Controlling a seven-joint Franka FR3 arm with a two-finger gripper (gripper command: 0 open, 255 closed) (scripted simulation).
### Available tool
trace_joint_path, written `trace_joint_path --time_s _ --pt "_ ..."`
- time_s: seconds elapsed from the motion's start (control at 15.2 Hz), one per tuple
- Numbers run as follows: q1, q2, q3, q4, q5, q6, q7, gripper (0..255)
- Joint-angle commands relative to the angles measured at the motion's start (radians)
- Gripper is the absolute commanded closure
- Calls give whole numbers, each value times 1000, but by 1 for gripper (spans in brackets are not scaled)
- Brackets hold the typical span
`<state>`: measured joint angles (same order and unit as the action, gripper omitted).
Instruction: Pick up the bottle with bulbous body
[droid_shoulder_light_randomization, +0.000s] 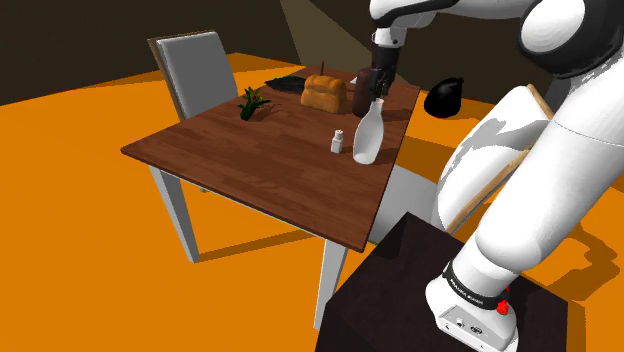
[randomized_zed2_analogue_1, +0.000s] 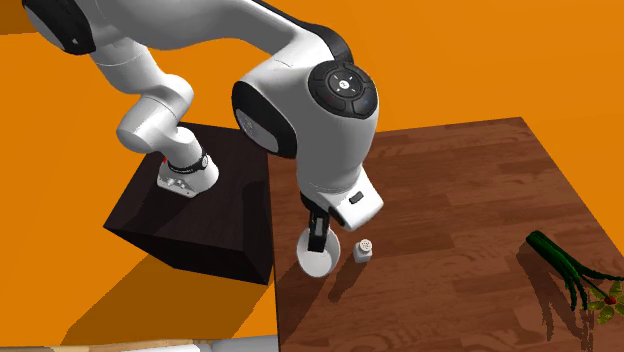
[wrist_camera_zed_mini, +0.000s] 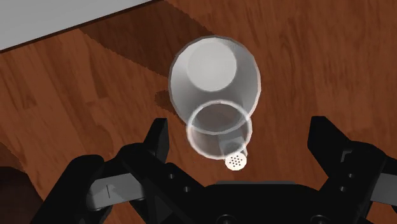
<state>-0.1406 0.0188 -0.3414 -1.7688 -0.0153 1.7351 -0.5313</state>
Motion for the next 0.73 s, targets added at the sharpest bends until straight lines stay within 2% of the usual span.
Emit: trace_joint_path --time_s 0.0,0.53,0.59,0.66 --pt "-8 38 -7 19 12 21 -19 0" --pt "-9 45 -7 -60 14 107 -20 0" --pt "-9 45 -7 -60 14 106 -20 255" --pt "-9 45 -7 -59 14 106 -20 255"
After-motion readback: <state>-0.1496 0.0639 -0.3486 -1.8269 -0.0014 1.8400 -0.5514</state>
